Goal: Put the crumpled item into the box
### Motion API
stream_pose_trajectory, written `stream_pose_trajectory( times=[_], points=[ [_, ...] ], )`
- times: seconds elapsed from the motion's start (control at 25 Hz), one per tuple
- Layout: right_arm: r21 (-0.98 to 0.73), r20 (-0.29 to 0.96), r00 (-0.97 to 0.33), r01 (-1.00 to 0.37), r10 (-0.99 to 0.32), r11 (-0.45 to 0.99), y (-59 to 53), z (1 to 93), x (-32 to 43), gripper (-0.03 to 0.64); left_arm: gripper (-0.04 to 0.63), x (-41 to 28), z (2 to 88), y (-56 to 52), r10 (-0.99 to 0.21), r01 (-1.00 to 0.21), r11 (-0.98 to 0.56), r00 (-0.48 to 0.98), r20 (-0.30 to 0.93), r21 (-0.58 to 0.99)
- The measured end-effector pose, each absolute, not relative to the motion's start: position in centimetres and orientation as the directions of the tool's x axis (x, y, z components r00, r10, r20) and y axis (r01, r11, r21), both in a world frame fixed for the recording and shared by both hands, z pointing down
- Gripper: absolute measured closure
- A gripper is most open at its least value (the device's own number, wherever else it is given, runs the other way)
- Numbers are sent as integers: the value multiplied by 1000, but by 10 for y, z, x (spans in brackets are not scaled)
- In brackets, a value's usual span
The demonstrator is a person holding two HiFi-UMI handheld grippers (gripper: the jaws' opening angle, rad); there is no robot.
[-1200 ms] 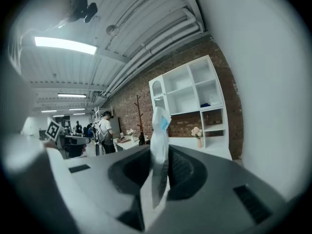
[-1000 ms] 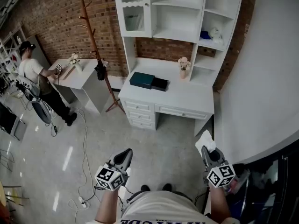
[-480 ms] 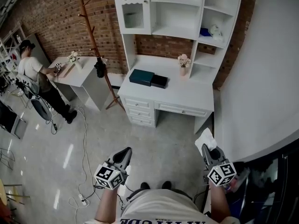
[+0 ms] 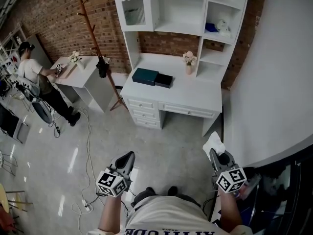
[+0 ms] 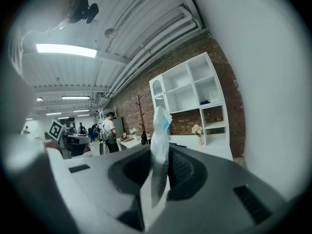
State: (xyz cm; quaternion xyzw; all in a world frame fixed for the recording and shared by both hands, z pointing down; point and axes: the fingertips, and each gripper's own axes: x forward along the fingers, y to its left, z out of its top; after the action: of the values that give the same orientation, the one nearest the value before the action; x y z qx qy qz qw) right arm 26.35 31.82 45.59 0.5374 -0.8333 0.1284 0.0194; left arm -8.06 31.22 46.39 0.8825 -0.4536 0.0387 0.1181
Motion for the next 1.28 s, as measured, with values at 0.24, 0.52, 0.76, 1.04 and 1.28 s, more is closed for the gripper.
stream_pose_trajectory(
  times=[0.24, 0.52, 0.76, 1.04, 1.28],
  points=[
    [-198, 175, -451, -887, -875, 417, 316, 463, 280, 541, 568, -59, 465, 315, -801, -821, -549, 570, 182, 155],
    [-203, 181, -461, -882, -869, 425, 310, 466, 292, 541, 568, -43, 471, 310, -805, -826, -540, 563, 190, 161],
    [-205, 193, -464, -881, -864, 427, 292, 471, 292, 541, 568, -39, 474, 290, -806, -828, -537, 560, 193, 159],
    [-195, 207, -456, -886, -866, 420, 263, 474, 285, 541, 569, -43, 478, 254, -799, -819, -549, 573, 183, 168],
    [-180, 235, -451, -891, -861, 418, 225, 481, 270, 541, 568, -51, 488, 210, -783, -806, -565, 591, 194, 177]
  ],
)
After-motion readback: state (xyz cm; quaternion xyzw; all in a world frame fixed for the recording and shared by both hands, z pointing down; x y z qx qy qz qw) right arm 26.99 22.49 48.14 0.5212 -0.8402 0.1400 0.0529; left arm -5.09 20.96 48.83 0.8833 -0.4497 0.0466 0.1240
